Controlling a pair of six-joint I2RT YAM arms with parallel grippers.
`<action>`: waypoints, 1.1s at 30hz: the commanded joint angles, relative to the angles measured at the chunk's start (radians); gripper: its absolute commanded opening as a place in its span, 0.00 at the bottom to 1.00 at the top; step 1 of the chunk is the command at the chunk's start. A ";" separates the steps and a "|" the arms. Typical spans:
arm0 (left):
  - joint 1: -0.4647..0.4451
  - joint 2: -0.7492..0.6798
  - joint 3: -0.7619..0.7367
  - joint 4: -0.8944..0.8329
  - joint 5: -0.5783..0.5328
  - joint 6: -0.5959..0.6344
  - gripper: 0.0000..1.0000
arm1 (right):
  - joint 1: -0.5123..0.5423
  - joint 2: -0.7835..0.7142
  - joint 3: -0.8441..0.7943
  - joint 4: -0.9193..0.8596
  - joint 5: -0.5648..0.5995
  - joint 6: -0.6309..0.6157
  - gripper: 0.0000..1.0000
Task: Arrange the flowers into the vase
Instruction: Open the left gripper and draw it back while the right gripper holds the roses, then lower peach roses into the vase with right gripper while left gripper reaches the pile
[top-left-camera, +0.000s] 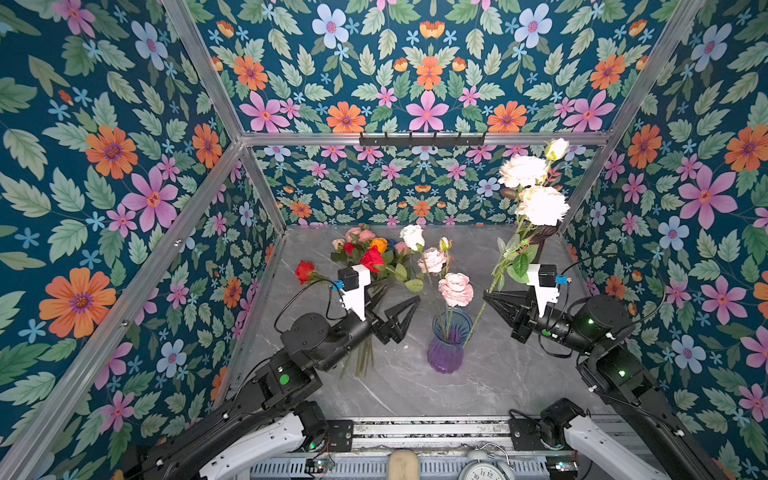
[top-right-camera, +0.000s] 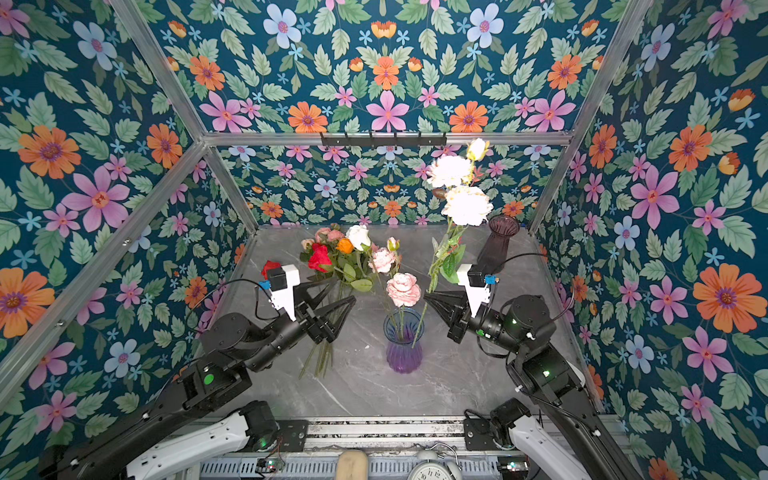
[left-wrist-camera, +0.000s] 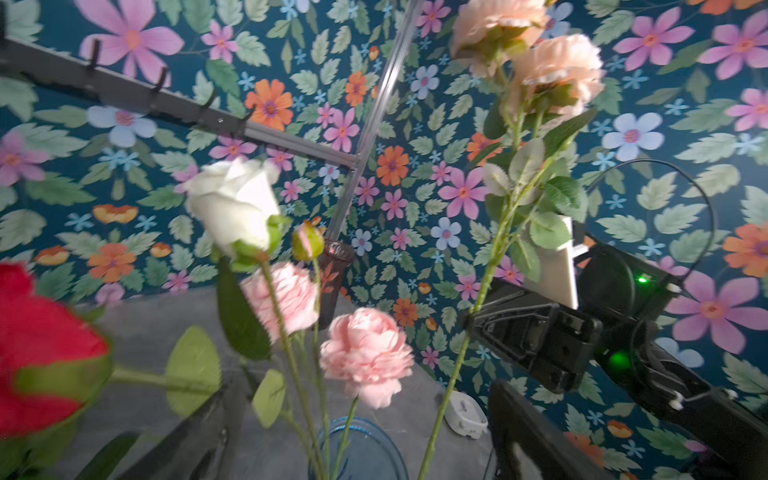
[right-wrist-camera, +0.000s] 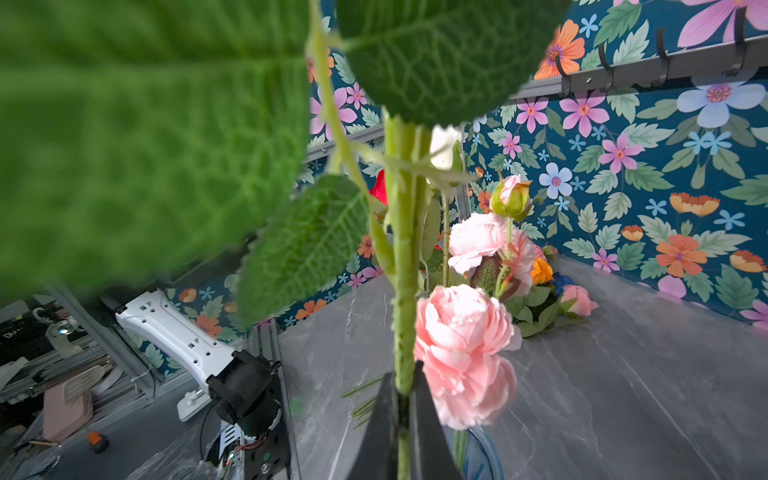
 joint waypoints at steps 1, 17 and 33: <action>0.001 -0.055 -0.032 -0.199 -0.232 -0.066 0.86 | 0.001 0.020 0.012 0.138 0.026 -0.020 0.00; 0.102 0.015 -0.141 -0.451 -0.404 -0.209 0.79 | 0.001 0.055 -0.003 0.217 0.000 0.048 0.00; 0.324 0.093 -0.209 -0.271 -0.056 -0.210 0.79 | 0.147 -0.053 -0.274 0.281 0.123 -0.060 0.00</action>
